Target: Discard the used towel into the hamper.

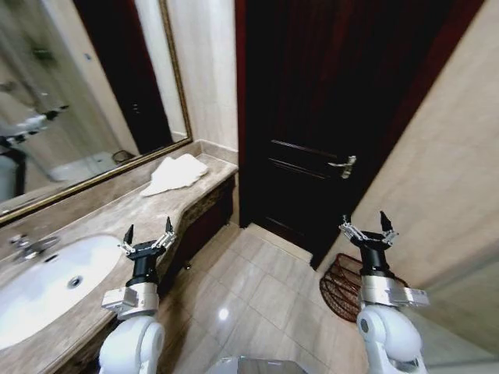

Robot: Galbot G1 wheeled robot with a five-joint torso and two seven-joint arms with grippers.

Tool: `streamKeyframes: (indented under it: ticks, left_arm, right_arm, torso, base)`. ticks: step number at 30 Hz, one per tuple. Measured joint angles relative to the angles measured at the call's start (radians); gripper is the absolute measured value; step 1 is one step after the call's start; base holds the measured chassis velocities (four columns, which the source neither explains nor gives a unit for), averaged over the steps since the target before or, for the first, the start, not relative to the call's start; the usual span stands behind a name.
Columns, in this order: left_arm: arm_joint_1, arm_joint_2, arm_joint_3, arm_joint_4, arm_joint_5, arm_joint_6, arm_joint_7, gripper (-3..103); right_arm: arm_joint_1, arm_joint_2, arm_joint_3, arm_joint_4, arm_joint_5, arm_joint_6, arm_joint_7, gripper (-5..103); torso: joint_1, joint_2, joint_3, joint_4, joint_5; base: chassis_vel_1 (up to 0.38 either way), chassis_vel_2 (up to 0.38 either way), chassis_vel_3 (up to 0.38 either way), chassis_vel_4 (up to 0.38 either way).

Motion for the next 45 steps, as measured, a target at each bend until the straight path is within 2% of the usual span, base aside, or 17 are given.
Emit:
streamKeyframes:
  ticks: [8,15,25,45]
  left_arm:
    - [0.002,0.000,-0.010,-0.001,0.001,-0.003,-0.015,100]
    - [0.006,0.000,-0.016,0.016,0.046,-0.040,-0.008,100]
    - [0.010,0.000,-0.005,0.035,0.075,-0.041,0.003,100]
    - [0.005,0.000,0.000,0.051,0.073,-0.044,0.032,100]
  right_arm:
    - [-0.023,0.000,0.013,0.005,0.009,0.013,-0.030,100]
    - [-0.044,0.003,0.028,0.015,0.010,0.003,-0.056,100]
    - [-0.059,0.009,0.034,0.008,0.013,0.007,-0.076,100]
    - [-0.058,0.010,0.032,-0.001,0.012,0.011,-0.080,100]
  torso:
    - [0.000,0.000,0.000,0.0000,0.0000]
    - [0.000,0.000,0.000,0.0001,-0.0002]
    - [0.000,0.000,0.000,-0.0001,-0.0001]
    - [0.000,0.000,0.000,-0.0001,-0.0001]
  base:
    - [0.126,0.124,0.114,0.121]
    - [0.079,0.092,0.097,0.082]
    - [0.000,0.000,0.000,0.000]
    - [-0.038,0.039,0.039,-0.044]
